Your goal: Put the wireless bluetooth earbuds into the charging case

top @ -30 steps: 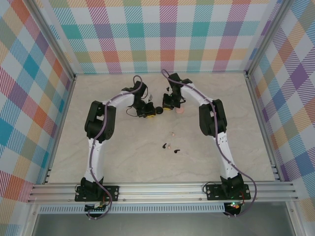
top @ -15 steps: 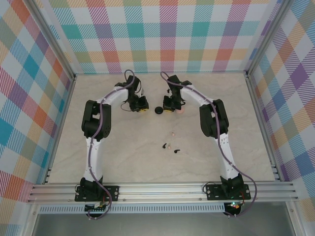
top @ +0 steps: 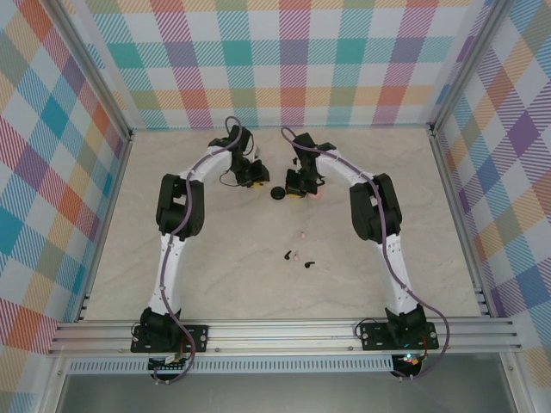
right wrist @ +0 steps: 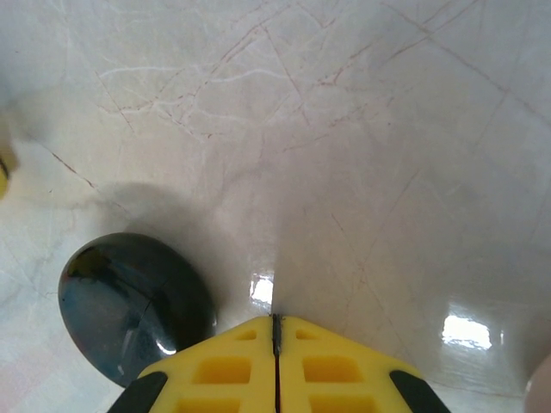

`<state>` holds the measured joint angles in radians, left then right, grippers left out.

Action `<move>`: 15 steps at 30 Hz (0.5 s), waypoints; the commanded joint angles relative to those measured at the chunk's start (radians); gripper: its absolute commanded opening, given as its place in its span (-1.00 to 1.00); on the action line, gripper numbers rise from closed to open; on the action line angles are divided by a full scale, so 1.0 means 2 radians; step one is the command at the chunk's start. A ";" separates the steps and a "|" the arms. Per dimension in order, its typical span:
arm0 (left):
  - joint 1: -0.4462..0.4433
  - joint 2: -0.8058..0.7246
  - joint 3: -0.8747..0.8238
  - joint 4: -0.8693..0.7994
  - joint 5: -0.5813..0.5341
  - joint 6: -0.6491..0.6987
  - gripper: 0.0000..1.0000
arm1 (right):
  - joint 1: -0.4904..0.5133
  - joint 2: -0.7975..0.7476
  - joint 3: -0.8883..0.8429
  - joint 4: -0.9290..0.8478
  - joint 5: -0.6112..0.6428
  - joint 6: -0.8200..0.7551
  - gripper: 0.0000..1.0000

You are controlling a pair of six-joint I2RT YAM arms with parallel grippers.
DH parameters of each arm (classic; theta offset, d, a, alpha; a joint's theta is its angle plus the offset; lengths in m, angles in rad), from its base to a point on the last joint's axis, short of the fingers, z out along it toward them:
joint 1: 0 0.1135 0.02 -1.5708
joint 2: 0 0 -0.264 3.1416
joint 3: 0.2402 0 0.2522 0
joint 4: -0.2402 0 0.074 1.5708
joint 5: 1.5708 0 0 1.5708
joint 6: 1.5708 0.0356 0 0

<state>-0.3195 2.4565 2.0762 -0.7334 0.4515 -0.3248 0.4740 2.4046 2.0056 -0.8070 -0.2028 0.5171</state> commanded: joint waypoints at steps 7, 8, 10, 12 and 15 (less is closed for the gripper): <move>-0.028 0.022 0.012 -0.042 -0.001 0.011 -0.46 | 0.008 0.017 0.019 -0.025 -0.028 0.010 -0.81; -0.029 0.020 0.010 -0.045 -0.005 0.012 -0.47 | 0.008 0.019 0.022 -0.026 -0.027 0.010 -0.81; -0.031 0.011 -0.003 -0.047 -0.015 0.012 -0.51 | 0.008 0.024 0.031 -0.029 -0.027 0.009 -0.81; -0.033 -0.003 -0.025 -0.045 -0.022 0.009 -0.53 | 0.008 0.029 0.040 -0.033 -0.025 0.008 -0.81; -0.036 -0.029 -0.063 -0.036 -0.029 0.004 -0.54 | 0.009 0.036 0.053 -0.040 -0.024 0.005 -0.81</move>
<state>-0.3592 2.4351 2.0266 -0.7109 0.4164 -0.3180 0.4816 2.4428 2.0720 -0.8528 -0.2302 0.5201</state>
